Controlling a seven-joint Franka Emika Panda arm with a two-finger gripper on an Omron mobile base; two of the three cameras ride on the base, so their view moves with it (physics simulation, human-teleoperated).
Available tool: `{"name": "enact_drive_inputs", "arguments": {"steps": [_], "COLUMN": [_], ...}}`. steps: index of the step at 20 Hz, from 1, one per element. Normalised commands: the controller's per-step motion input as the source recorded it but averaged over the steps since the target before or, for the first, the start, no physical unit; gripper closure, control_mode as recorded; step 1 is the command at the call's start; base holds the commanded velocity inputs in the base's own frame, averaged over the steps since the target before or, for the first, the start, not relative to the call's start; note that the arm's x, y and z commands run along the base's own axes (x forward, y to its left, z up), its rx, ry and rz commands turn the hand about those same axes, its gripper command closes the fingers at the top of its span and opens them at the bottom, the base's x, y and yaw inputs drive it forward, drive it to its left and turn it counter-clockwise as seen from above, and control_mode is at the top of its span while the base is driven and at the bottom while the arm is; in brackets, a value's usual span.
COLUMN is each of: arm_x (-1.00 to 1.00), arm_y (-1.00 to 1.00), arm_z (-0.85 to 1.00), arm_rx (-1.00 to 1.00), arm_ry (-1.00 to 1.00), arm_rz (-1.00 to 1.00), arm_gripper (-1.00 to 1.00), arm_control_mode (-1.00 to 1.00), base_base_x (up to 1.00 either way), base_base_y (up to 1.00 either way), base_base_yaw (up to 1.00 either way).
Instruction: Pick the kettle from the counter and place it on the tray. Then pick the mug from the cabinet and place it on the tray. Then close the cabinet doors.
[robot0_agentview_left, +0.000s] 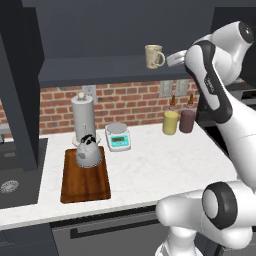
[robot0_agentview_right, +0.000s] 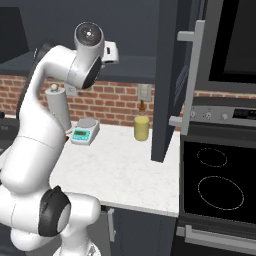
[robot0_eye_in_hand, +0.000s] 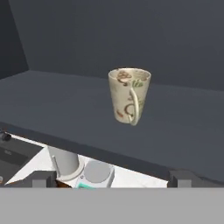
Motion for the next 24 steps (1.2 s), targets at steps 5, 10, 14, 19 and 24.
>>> {"name": "enact_drive_inputs", "arguments": {"steps": [5, 10, 14, 19, 24], "arm_x": [0.46, 0.47, 0.35, 0.27, 0.25], "arm_y": [0.00, 0.00, 0.00, 0.00, 0.00], "arm_z": [0.00, -0.01, -0.09, -0.11, -0.08], "arm_rx": [0.06, 0.04, 0.01, 0.00, 0.00], "arm_ry": [0.04, 0.09, 0.08, 0.00, 0.00], "arm_rz": [0.01, 0.07, 0.13, 0.16, 0.11], "arm_gripper": [-1.00, -1.00, -1.00, -1.00, -1.00], "arm_control_mode": [-1.00, -1.00, -1.00, -1.00, -1.00], "base_base_x": [0.00, 0.00, 0.00, 0.00, 0.00], "base_base_y": [0.00, 0.00, 0.00, 0.00, 0.00], "base_base_yaw": [0.00, 0.00, 0.00, 0.00, 0.00]}}
